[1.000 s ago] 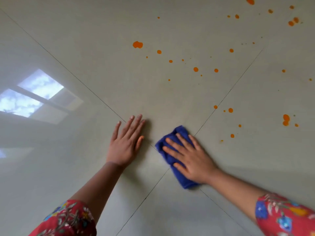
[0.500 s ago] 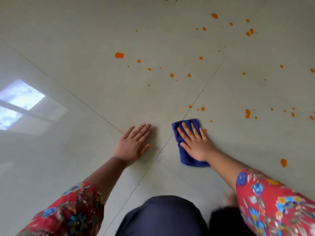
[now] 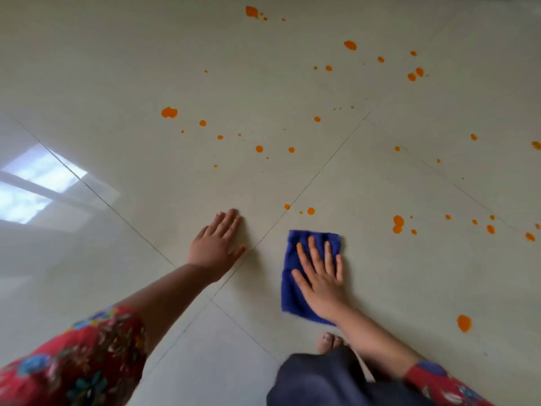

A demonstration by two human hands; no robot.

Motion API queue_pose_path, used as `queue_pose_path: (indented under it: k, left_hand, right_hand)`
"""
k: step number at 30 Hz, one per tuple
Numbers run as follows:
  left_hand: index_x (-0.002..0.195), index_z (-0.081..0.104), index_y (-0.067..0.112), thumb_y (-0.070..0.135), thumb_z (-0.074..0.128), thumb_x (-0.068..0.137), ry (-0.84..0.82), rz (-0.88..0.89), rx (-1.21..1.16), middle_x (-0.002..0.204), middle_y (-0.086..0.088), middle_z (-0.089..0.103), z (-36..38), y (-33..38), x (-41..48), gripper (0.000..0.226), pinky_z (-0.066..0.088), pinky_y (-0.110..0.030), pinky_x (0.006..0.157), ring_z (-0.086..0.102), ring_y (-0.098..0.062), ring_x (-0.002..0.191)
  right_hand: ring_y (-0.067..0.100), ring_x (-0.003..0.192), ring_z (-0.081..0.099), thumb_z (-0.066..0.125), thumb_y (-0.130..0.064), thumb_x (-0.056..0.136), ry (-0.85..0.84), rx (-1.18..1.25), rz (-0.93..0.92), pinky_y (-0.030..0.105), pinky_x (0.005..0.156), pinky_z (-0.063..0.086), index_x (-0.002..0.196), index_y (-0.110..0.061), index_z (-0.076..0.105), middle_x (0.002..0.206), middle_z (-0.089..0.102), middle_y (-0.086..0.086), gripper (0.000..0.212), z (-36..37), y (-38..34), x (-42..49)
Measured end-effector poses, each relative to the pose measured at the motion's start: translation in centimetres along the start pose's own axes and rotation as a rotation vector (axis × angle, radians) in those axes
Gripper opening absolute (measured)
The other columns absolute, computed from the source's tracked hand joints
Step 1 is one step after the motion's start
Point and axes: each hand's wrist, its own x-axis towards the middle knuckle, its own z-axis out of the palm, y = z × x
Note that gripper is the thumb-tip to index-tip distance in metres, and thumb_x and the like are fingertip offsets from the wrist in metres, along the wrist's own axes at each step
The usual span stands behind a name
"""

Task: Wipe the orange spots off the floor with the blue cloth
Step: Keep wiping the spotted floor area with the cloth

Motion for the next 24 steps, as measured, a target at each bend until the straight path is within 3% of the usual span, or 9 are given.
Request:
queue_pose_path:
  k: [5,7,9,11,13,15,18,21,24]
  left_hand:
    - [0.153,0.002,0.029,0.054,0.026,0.097,0.067,-0.129,-0.081,0.157,0.016,-0.009,0.6,2.2,0.1,0.065,0.015,-0.032,0.118,-0.005,-0.01,0.147]
    - [0.153,0.007,0.031,0.052,0.028,0.098,0.081,-0.138,-0.055,0.158,0.018,-0.004,0.0,2.4,0.4,0.063,0.026,-0.031,0.114,0.001,-0.009,0.147]
    - [0.153,0.008,0.032,0.048,0.031,0.099,0.037,-0.133,0.0,0.159,0.017,-0.003,-1.0,2.3,0.5,0.061,0.035,-0.03,0.108,0.006,-0.009,0.147]
    - [0.152,0.004,0.033,0.047,0.033,0.099,-0.078,-0.108,0.096,0.159,0.015,-0.007,-2.4,2.2,0.6,0.062,0.035,-0.03,0.107,0.01,-0.01,0.147]
    - [0.152,-0.001,0.034,0.049,0.031,0.099,-0.181,-0.062,0.207,0.16,0.014,-0.007,-4.1,1.9,1.0,0.064,0.027,-0.031,0.112,0.013,-0.011,0.147]
    - [0.152,-0.005,0.032,0.05,0.03,0.099,-0.277,-0.011,0.328,0.16,0.012,-0.003,-6.2,1.9,1.6,0.066,0.023,-0.033,0.114,0.011,-0.011,0.147]
    - [0.152,-0.005,0.029,0.05,0.027,0.1,-0.366,0.096,0.474,0.161,0.01,0.0,-9.1,2.2,2.4,0.065,0.019,-0.033,0.117,0.008,-0.012,0.147]
    - [0.152,-0.002,0.028,0.05,0.026,0.1,-0.398,0.196,0.52,0.161,0.009,0.003,-11.3,2.2,2.9,0.064,0.016,-0.032,0.118,0.009,-0.012,0.147]
    - [0.153,0.001,0.029,0.051,0.027,0.099,-0.437,0.26,0.541,0.161,0.009,0.005,-12.5,2.1,3.0,0.064,0.015,-0.033,0.119,0.008,-0.012,0.148]
  right_hand:
    - [0.036,0.143,0.029,0.028,-0.052,0.093,0.284,-0.001,0.132,0.053,0.113,0.015,0.149,-0.032,0.031,0.157,0.031,0.0,0.06,-3.9,2.4,9.5]
    - [0.036,0.143,0.029,0.03,-0.05,0.094,0.345,-0.003,0.028,0.055,0.114,0.016,0.148,-0.032,0.036,0.157,0.032,0.001,0.057,-3.7,-0.9,11.7]
    - [0.033,0.145,0.025,0.033,-0.049,0.096,0.295,-0.09,-0.246,0.053,0.116,0.018,0.15,-0.034,0.031,0.159,0.025,-0.001,0.056,-1.9,-2.5,8.7]
    - [0.027,0.146,0.024,0.037,-0.048,0.097,0.227,-0.097,-0.448,0.05,0.116,0.02,0.151,-0.036,0.026,0.161,0.019,-0.007,0.057,-0.2,0.7,3.9]
    - [0.026,0.145,0.029,0.037,-0.047,0.095,0.259,-0.116,-0.432,0.048,0.115,0.021,0.151,-0.036,0.026,0.16,0.021,-0.008,0.057,-1.1,4.9,3.1]
    - [0.027,0.143,0.032,0.032,-0.047,0.096,0.291,-0.105,-0.26,0.048,0.114,0.021,0.149,-0.034,0.032,0.158,0.025,-0.006,0.054,-2.6,6.7,6.2]
    - [0.028,0.141,0.035,0.03,-0.047,0.096,0.285,0.012,-0.067,0.051,0.114,0.021,0.146,-0.033,0.039,0.156,0.034,-0.004,0.053,-5.3,2.6,11.9]
    - [0.029,0.144,0.03,0.033,-0.048,0.095,0.282,-0.007,-0.254,0.053,0.114,0.022,0.148,-0.033,0.035,0.158,0.029,-0.004,0.055,-3.7,-2.5,11.8]
    - [0.026,0.147,0.022,0.033,-0.05,0.096,0.186,-0.09,-0.509,0.05,0.113,0.021,0.152,-0.035,0.024,0.161,0.019,-0.006,0.058,-2.4,-1.2,8.4]
